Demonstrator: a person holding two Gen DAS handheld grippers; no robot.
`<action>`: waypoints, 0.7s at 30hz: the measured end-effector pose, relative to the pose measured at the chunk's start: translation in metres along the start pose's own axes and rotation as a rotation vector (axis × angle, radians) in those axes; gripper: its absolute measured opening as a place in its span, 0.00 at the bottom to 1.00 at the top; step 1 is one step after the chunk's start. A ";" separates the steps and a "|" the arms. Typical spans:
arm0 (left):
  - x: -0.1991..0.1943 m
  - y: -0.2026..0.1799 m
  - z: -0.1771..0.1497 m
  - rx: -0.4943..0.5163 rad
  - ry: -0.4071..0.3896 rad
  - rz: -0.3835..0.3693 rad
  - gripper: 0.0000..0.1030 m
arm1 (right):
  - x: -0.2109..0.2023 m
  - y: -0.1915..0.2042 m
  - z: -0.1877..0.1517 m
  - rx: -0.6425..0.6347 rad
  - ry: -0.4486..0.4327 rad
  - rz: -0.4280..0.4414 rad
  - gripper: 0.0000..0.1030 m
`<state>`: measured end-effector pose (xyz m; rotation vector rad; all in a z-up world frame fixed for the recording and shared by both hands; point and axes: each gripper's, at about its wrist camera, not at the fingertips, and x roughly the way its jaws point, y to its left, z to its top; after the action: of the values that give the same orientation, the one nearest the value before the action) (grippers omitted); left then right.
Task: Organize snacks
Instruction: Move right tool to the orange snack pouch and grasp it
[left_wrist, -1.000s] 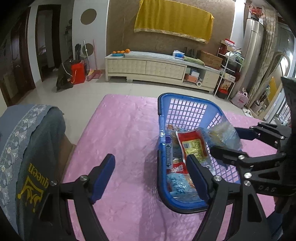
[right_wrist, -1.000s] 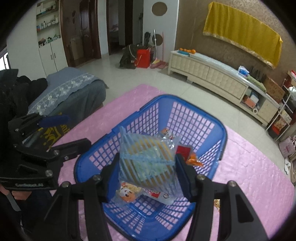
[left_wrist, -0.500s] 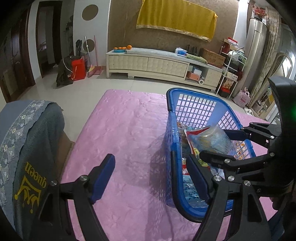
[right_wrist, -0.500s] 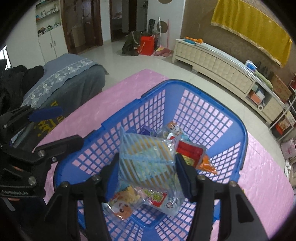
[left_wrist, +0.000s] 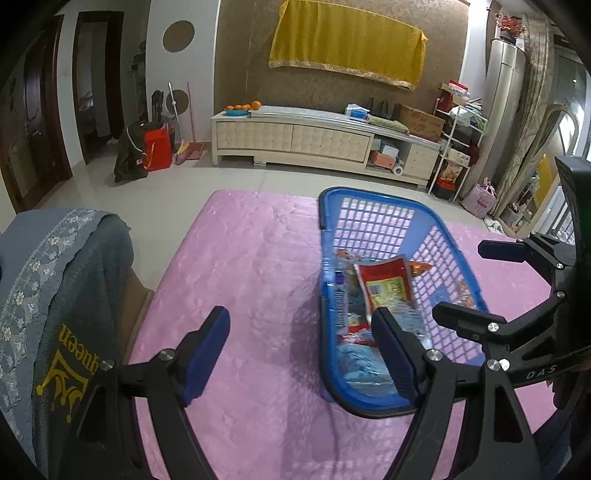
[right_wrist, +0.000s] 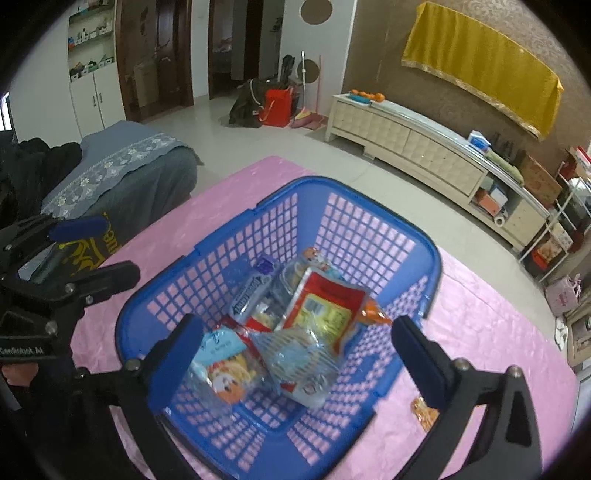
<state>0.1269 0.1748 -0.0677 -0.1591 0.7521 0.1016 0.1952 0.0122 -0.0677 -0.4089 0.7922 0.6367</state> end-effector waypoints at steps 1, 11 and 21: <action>-0.002 -0.003 0.000 0.003 -0.004 -0.005 0.75 | -0.006 -0.002 -0.004 0.005 -0.005 -0.003 1.00; -0.024 -0.045 -0.002 0.090 -0.051 -0.041 0.75 | -0.046 -0.025 -0.025 0.085 -0.047 -0.024 1.00; -0.027 -0.078 0.004 0.133 -0.069 -0.045 0.81 | -0.073 -0.055 -0.039 0.157 -0.081 -0.051 1.00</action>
<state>0.1220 0.0981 -0.0378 -0.0453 0.6842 0.0140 0.1724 -0.0777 -0.0315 -0.2575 0.7469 0.5364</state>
